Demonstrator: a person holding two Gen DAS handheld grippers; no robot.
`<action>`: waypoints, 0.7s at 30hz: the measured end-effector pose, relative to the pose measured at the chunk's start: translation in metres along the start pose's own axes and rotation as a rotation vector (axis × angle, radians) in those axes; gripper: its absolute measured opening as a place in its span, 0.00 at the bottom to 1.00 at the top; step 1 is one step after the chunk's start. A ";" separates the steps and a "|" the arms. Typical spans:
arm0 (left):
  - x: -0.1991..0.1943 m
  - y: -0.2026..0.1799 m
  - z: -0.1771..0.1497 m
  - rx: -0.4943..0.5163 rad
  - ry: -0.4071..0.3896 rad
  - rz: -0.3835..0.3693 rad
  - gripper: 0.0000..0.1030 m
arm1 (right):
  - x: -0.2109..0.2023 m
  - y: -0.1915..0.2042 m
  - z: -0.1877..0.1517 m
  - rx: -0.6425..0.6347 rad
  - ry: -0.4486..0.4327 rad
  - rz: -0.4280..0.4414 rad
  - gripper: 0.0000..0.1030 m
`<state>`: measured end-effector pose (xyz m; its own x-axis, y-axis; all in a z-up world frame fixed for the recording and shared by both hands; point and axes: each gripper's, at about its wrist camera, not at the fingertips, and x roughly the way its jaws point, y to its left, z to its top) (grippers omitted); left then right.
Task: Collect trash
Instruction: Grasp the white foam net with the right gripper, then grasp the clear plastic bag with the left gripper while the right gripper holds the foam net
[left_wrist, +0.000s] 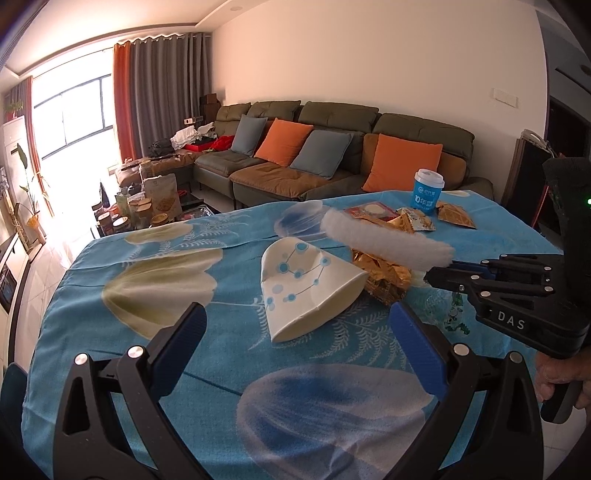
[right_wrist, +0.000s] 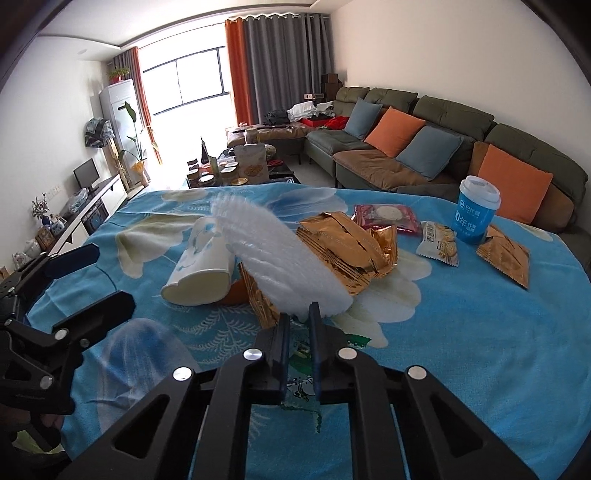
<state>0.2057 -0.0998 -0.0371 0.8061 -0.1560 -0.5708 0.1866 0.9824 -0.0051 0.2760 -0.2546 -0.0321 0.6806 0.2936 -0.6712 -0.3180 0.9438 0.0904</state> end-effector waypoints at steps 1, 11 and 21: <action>0.001 -0.001 0.001 0.002 0.002 -0.002 0.95 | 0.000 -0.001 0.000 0.000 0.000 0.003 0.08; 0.019 -0.005 0.012 -0.001 0.024 -0.023 0.95 | -0.020 -0.004 0.007 0.029 -0.063 0.055 0.03; 0.042 -0.005 0.020 -0.014 0.056 -0.022 0.95 | -0.021 -0.014 0.000 0.089 -0.049 0.085 0.03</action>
<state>0.2499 -0.1136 -0.0444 0.7688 -0.1724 -0.6158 0.1961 0.9801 -0.0295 0.2661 -0.2743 -0.0188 0.6861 0.3782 -0.6214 -0.3174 0.9243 0.2121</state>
